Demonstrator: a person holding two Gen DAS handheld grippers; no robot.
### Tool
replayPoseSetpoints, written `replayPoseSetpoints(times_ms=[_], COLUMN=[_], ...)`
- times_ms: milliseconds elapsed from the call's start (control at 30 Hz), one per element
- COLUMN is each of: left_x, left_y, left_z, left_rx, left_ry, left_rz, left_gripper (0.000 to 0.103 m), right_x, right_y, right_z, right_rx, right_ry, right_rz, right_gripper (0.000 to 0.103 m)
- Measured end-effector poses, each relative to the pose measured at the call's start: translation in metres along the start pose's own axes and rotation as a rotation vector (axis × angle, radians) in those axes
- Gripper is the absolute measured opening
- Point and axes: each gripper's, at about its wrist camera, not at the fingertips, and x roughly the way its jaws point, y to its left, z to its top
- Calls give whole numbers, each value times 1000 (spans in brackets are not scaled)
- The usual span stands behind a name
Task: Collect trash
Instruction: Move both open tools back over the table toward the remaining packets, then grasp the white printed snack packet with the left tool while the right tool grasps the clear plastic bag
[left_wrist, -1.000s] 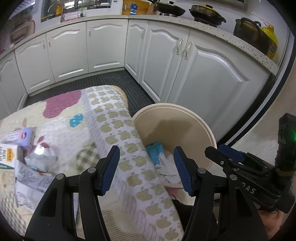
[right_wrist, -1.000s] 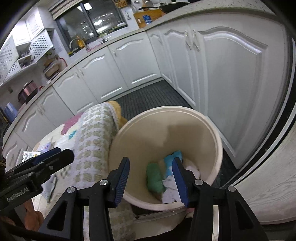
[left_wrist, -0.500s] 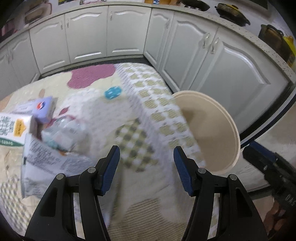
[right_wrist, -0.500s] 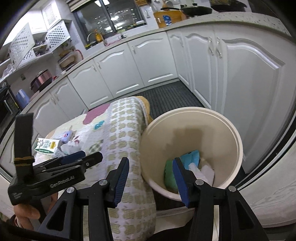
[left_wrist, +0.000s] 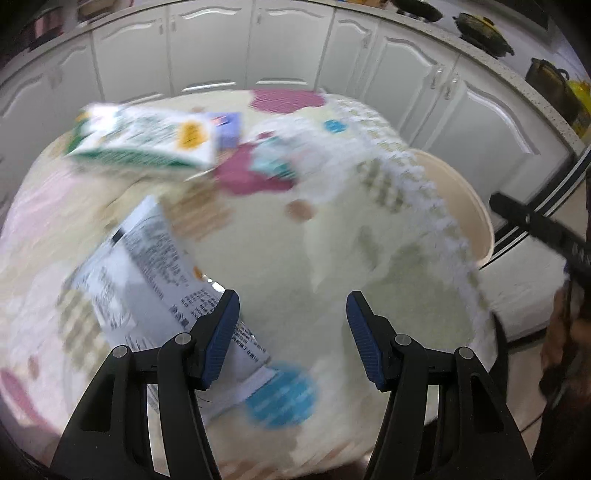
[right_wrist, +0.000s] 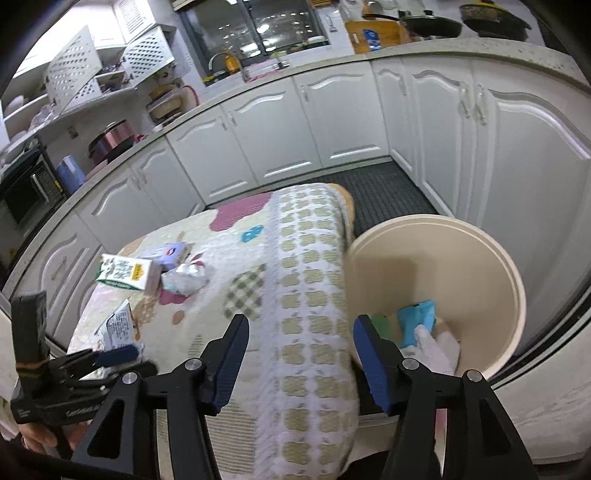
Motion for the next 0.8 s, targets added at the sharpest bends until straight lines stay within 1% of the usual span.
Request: replayPoseSetpoints(times_ms=[100,200,267,367,400,533,567,633,700,733,800], left_x=[-16,-36,-48,-59,-61,-66,-67,-67,-62,-59,-53], left_y=[21,40,47,56,60,73,79,85,91,94,101], left_z=[-12,-21,-24,-28,-28,-25,-26,-26,-25,-25,-24], left_rx=[-43,-100,-116,-124,-129,-157,-170,-192,-219,-235,-275], left_ry=[-8,-40,-69,-98,-103,-110,-116,-124,-123,-120,-115], left_rz=[4,-27,-45,-71,-74,-34,-13,21,55,64,60], left_gripper=[59,59,60,69,70,70,70,70,71,71,72], right_x=[8,16,21,31,33,44,48,59,72,81,94], right_y=[13,27,38,55,60,81,87,98,107,112,118], right_z=[-3,-3,-4,-4,-4,-2,-2,1,5,9,13], right_rx=[-19,-38,-55,-83,-92,-135,-151,-186,-216,-231,-244], right_ry=[23,41,52,74,78,87,85,90,102,112,123], right_rz=[22,46,66,91,97,125,132,131,133,133,134], right_gripper=[61,61,62,66,66,66,68,74,76,76,76])
